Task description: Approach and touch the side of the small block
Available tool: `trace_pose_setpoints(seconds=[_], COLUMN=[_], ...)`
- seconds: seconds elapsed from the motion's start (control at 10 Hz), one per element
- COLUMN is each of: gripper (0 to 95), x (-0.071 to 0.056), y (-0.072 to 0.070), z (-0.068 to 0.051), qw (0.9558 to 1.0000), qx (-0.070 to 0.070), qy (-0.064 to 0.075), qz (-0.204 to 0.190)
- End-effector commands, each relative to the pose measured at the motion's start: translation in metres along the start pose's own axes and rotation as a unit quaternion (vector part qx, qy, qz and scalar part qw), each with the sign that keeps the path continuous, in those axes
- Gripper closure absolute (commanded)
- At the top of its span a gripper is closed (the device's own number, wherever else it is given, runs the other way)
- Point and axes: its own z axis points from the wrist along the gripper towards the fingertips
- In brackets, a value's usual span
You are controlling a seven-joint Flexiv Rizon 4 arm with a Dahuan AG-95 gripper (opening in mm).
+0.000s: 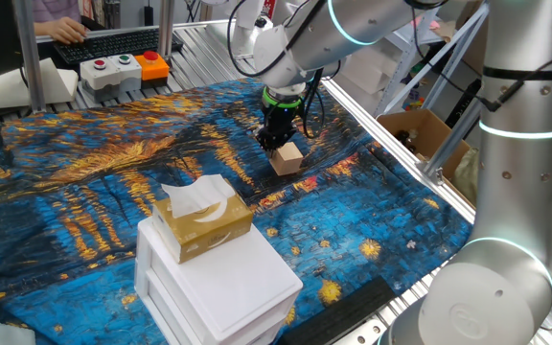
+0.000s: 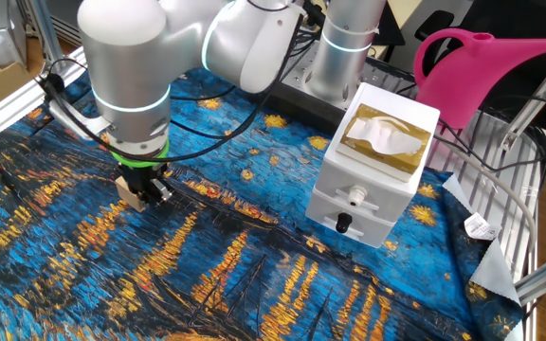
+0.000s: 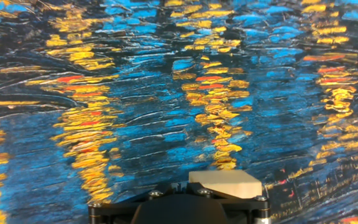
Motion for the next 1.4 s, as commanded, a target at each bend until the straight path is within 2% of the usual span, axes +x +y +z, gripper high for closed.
trace_pose_setpoints(seconds=[0.1,0.6,0.9,1.0,1.1,1.4], gripper=[95.0,95.0,95.0,95.0,95.0,95.0], x=[0.004,0.022,0.037,0.04,0.042,0.043], y=[0.008,0.03,0.03,0.028,0.026,0.025], z=[-0.009,-0.035,-0.055,-0.058,-0.06,-0.061], qw=[0.9999,0.999,0.9985,0.9985,0.998,0.9969], qx=[-0.001,-0.004,-0.006,-0.008,-0.018,-0.019], qy=[0.002,0.005,0.005,0.006,0.011,0.012], qz=[0.01,0.044,0.055,0.055,0.059,0.075])
